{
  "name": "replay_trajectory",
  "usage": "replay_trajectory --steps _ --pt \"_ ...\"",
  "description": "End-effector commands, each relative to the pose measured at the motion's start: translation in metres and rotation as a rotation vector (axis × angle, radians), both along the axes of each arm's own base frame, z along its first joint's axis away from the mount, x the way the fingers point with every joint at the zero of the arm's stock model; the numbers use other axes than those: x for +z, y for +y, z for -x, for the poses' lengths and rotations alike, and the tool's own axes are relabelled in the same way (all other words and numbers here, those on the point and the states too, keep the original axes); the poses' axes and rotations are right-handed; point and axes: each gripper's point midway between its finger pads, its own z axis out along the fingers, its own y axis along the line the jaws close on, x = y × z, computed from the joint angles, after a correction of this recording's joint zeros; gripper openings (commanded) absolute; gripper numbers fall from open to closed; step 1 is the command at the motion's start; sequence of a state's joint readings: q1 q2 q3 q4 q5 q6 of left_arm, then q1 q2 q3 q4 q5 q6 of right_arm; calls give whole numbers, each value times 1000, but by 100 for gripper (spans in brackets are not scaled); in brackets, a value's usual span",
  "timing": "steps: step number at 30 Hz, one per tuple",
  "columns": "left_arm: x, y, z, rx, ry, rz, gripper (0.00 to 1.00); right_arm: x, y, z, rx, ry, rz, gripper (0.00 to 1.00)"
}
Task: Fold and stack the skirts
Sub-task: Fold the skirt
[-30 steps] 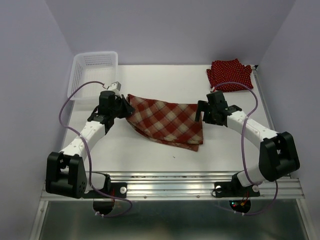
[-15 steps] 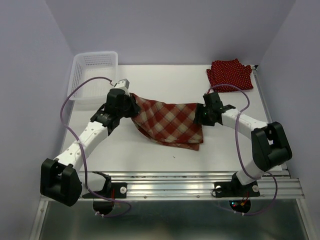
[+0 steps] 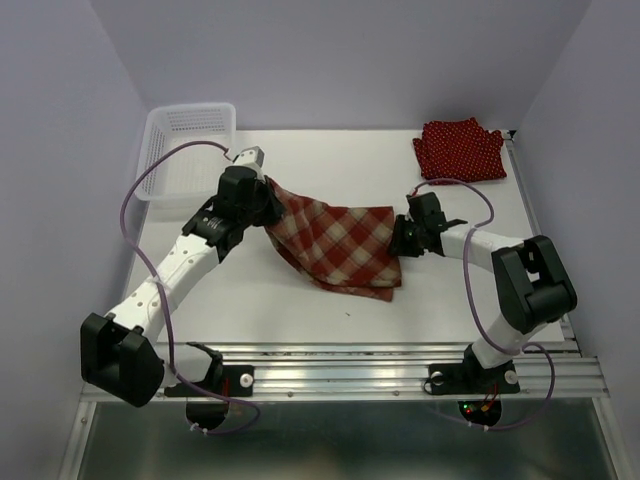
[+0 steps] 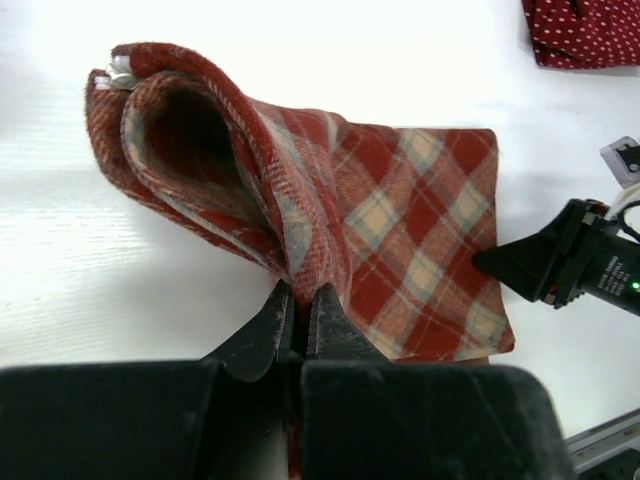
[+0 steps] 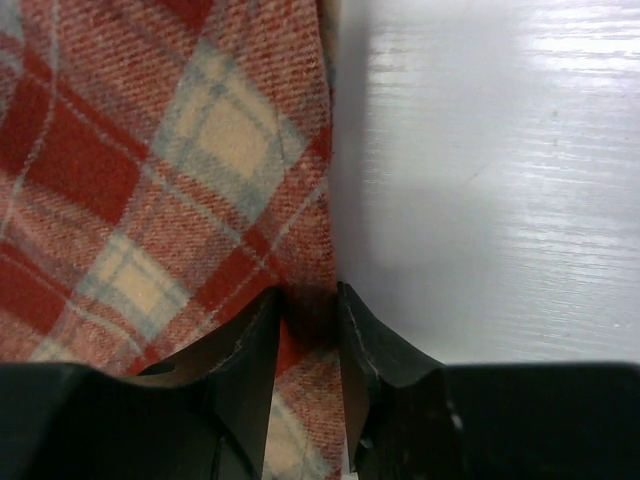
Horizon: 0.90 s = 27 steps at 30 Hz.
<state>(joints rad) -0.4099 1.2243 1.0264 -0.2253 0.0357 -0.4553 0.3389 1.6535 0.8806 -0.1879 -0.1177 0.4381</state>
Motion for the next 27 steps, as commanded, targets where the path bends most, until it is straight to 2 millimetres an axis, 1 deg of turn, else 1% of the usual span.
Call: replay_trajectory --steps 1,2,4,6,7,8,9,10,11,12,13,14,15,16,17,18,19,20,21,22,23,24,25,27 --pt "34 -28 -13 -51 -91 23 0 -11 8 19 48 53 -55 32" --pt "33 -34 -13 -60 -88 22 0 -13 10 21 54 60 -65 31" --pt "40 -49 -11 -87 -92 35 0 -12 17 24 72 63 -103 29" --pt "45 -58 -15 -78 -106 29 0 -15 18 27 75 73 -113 27" --pt "46 -70 -13 -96 -104 34 0 -17 19 28 82 79 -120 27" --pt "42 -75 -12 -104 -94 31 0 -17 20 29 84 82 -122 27" --pt "47 -81 -12 -111 -102 40 0 -17 20 29 86 84 -125 26" --pt "42 -92 -11 -129 -90 37 0 -17 21 31 92 88 -130 26" --pt "44 -99 -11 -133 -89 50 0 -17 21 31 92 87 -132 26" --pt "40 -105 -9 -146 -81 48 0 -17 22 31 93 86 -135 26" --pt "42 -111 -10 -152 -84 53 0 -17 21 33 95 87 -134 25" --pt "34 -121 -8 -162 -66 47 0 -16 21 32 95 86 -134 25" --pt "38 -129 -8 -174 -71 55 0 -15 21 33 97 83 -135 25" --pt "29 -137 -9 -187 -56 45 0 -15 21 34 100 83 -137 25" --pt "27 -148 -5 -211 -50 43 0 -14 21 33 101 81 -137 25" --pt "30 -156 -4 -227 -54 49 0 -14 22 34 103 80 -140 25" --pt "29 -164 -3 -244 -50 49 0 -14 22 34 102 81 -140 25" --pt "18 -172 -2 -265 -27 37 0 -14 22 35 102 81 -140 25" --pt "20 -182 2 -286 -27 38 0 -13 22 35 102 81 -143 25" --pt "18 -186 2 -294 -21 34 0 -13 22 35 101 82 -145 25" --pt "8 -194 4 -308 0 26 0 -13 22 36 100 84 -145 25" --pt "9 -202 7 -326 2 31 0 -14 21 37 101 84 -144 25" --pt "-1 -209 8 -345 23 25 0 -13 21 37 100 81 -143 25" --pt "-7 -219 11 -360 37 17 0 -13 21 38 102 82 -142 25"
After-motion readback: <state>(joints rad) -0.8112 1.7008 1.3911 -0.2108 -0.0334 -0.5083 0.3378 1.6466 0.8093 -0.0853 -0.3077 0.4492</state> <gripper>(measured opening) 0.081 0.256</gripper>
